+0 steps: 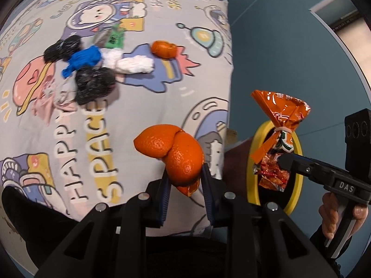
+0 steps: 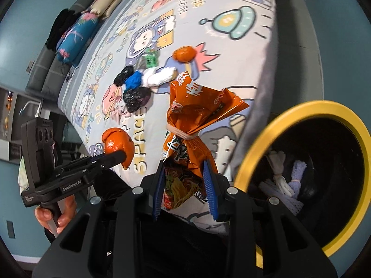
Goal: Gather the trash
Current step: 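Carry the peel and orange wrapper over the yellow bin with both grippers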
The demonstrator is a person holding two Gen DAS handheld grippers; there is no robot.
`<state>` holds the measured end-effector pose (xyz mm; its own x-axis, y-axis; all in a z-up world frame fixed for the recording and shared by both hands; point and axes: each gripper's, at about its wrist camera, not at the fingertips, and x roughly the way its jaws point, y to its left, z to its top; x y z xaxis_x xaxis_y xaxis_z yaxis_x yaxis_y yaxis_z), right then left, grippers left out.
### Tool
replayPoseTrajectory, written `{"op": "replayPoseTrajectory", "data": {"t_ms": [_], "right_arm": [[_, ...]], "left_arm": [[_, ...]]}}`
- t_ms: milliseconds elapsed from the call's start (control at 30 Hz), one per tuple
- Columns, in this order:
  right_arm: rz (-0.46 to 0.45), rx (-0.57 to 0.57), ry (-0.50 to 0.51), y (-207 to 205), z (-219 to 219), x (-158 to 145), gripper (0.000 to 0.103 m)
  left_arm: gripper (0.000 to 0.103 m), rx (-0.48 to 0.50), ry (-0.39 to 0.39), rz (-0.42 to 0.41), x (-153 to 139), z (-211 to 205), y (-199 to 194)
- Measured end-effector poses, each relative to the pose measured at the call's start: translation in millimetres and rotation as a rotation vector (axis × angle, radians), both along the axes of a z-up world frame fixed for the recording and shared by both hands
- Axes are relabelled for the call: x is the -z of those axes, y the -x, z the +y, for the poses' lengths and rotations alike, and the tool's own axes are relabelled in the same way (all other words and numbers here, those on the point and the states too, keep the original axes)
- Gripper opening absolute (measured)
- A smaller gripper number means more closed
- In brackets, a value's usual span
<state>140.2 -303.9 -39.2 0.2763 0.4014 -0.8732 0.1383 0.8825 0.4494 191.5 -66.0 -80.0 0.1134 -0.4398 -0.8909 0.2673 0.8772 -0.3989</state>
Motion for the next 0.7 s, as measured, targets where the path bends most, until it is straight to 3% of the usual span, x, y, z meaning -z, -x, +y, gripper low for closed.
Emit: {"op": "replayPoseTrajectory", "data": {"t_ms": [700], "right_arm": [[0.015, 0.281, 0.008, 47.9, -94.1, -3.9, 0.03]], "left_arm": [[0.024, 0.209, 0.025, -0.02, -15.7, -98.5, 28.7]]}}
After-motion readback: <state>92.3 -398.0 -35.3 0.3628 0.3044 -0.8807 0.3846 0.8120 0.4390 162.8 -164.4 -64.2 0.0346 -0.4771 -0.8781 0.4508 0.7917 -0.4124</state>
